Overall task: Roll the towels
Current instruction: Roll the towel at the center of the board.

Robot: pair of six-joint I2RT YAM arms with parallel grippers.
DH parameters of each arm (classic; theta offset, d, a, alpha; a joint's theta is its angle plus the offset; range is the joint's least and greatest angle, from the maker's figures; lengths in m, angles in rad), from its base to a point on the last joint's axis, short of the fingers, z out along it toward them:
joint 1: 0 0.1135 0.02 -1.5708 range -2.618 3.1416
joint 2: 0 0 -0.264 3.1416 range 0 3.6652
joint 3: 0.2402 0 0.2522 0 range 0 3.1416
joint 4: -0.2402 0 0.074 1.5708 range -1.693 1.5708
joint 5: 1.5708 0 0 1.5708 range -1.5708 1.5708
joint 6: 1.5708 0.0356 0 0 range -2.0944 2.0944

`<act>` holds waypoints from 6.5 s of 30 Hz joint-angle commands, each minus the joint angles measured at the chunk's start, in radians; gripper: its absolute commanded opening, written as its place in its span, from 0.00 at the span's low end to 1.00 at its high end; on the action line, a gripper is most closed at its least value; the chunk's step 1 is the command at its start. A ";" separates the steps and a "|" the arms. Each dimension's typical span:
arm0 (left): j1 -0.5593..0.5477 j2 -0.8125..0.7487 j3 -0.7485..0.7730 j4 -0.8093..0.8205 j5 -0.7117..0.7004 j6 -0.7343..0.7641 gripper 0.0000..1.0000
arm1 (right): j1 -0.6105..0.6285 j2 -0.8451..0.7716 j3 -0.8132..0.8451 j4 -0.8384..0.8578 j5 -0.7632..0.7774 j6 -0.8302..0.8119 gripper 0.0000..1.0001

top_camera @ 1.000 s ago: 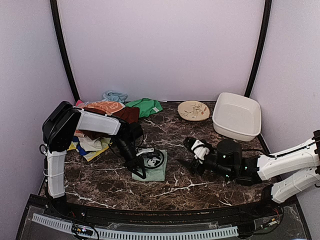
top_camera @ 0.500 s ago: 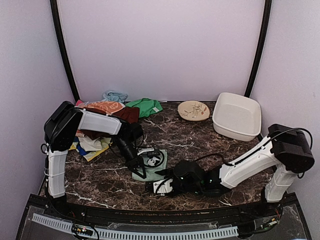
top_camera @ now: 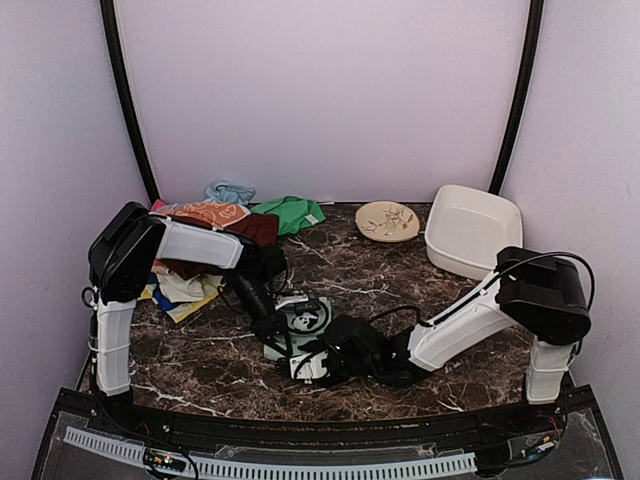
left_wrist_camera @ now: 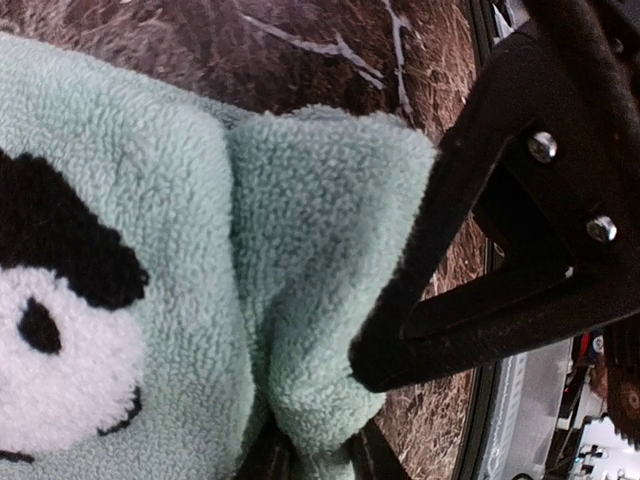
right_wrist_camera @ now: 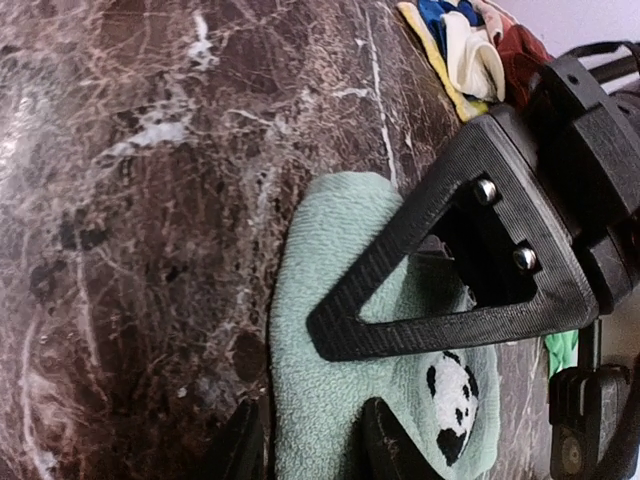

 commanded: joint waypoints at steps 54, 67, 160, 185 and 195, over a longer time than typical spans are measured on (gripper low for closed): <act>-0.092 -0.443 -0.444 0.645 -0.498 0.237 0.45 | -0.458 0.386 0.644 -0.644 -1.170 1.204 0.03; -0.100 -0.340 -0.446 0.688 -0.617 0.264 0.42 | -0.464 0.358 0.626 -0.625 -1.189 1.226 0.08; 0.237 -0.561 -0.494 0.326 -0.181 0.102 0.46 | -0.191 0.114 0.253 -0.406 -0.433 0.398 0.03; -0.062 -0.503 -0.403 0.546 -0.474 0.261 0.48 | -0.433 0.328 0.429 -0.547 -1.086 0.931 0.02; -0.109 -0.394 -0.360 0.527 -0.446 0.287 0.44 | -0.468 0.343 0.345 -0.363 -1.108 1.049 0.04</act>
